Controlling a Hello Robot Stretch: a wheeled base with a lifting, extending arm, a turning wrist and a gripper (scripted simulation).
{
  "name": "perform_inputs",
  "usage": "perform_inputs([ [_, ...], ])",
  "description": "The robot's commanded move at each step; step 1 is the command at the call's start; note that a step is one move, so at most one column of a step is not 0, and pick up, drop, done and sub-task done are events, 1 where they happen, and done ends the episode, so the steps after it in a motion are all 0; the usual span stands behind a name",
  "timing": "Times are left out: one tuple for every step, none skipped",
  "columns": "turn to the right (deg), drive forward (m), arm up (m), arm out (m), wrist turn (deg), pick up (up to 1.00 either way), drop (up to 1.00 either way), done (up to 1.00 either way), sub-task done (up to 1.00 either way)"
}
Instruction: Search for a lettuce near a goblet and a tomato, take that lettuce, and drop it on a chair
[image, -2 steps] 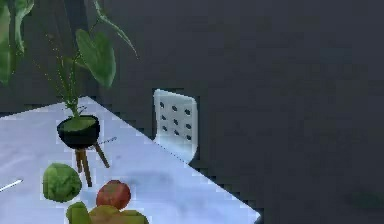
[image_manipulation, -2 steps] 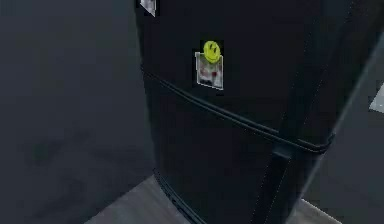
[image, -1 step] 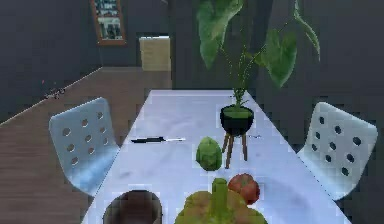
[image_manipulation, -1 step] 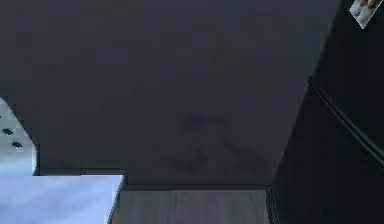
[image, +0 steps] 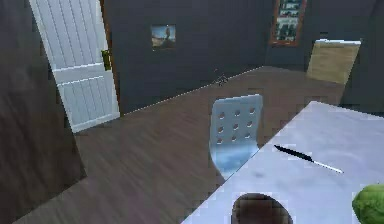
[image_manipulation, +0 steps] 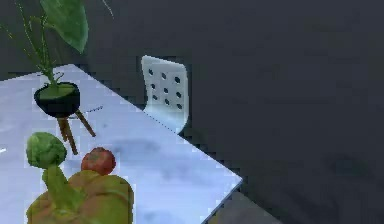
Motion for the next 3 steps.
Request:
perform_inputs([
  [-36.0,0.0,0.0,0.0,0.0,0.0,0.0,0.0,0.0],
  [0.0,0.0,0.5,0.0,0.0,0.0,0.0,0.0,0.0],
  [0.0,0.0,0.38,0.0,0.0,0.0,0.0,0.0,0.0],
])
